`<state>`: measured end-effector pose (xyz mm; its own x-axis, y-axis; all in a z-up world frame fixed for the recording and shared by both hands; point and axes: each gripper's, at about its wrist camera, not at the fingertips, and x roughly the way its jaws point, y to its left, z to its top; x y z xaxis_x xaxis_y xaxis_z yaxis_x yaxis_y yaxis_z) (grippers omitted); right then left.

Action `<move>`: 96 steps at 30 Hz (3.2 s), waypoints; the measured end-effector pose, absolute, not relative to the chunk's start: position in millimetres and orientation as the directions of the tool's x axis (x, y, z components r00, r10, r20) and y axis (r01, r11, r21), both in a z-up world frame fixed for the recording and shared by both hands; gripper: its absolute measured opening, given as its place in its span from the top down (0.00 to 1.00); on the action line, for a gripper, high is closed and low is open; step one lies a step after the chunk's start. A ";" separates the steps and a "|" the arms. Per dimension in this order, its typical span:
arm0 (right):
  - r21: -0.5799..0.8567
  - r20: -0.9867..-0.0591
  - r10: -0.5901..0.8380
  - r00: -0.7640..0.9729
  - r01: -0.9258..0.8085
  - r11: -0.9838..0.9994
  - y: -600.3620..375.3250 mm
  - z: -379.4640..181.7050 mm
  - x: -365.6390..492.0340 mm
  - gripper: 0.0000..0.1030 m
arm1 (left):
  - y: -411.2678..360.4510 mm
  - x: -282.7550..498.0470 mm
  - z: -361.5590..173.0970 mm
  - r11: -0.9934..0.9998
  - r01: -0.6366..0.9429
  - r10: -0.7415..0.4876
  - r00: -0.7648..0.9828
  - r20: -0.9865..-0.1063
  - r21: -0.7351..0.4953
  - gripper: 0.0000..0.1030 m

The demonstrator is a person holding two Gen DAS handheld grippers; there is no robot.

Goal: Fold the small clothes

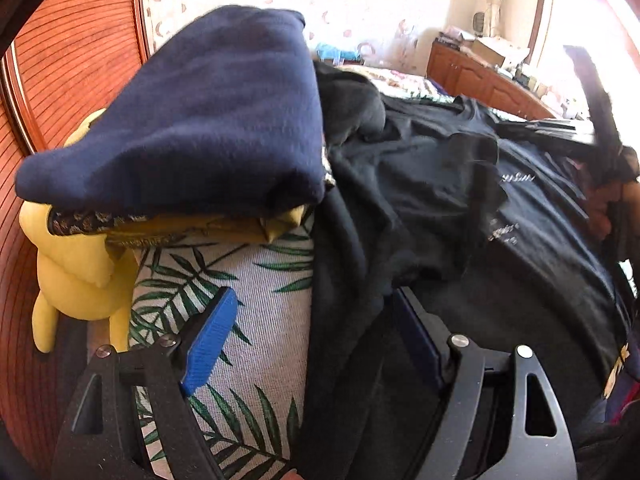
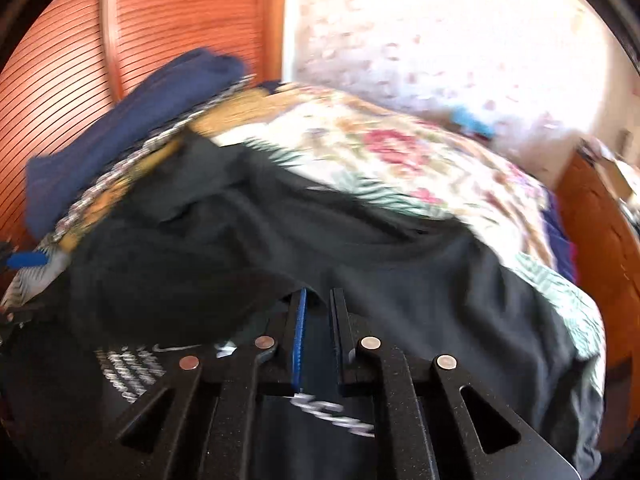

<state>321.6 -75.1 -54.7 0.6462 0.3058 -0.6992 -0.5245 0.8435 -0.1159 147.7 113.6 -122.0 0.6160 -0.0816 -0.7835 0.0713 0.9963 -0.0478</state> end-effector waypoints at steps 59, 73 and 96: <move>0.089 -0.595 0.224 0.772 -0.214 0.973 -312.6 -65.3 232.7 0.45 | 4.6 185.6 -70.1 0.976 0.217 -0.151 0.697 -0.701 0.005 0.12; 0.214 -0.659 0.171 0.733 -0.035 0.976 -386.0 -68.6 256.0 0.45 | -83.8 219.4 -105.1 0.921 0.390 -0.232 0.579 -0.781 0.015 0.12; 0.252 -0.687 0.242 0.685 -0.087 0.964 -379.6 -65.7 288.3 0.89 | -97.5 217.8 -122.4 0.908 0.419 -0.239 0.546 -0.803 0.015 0.00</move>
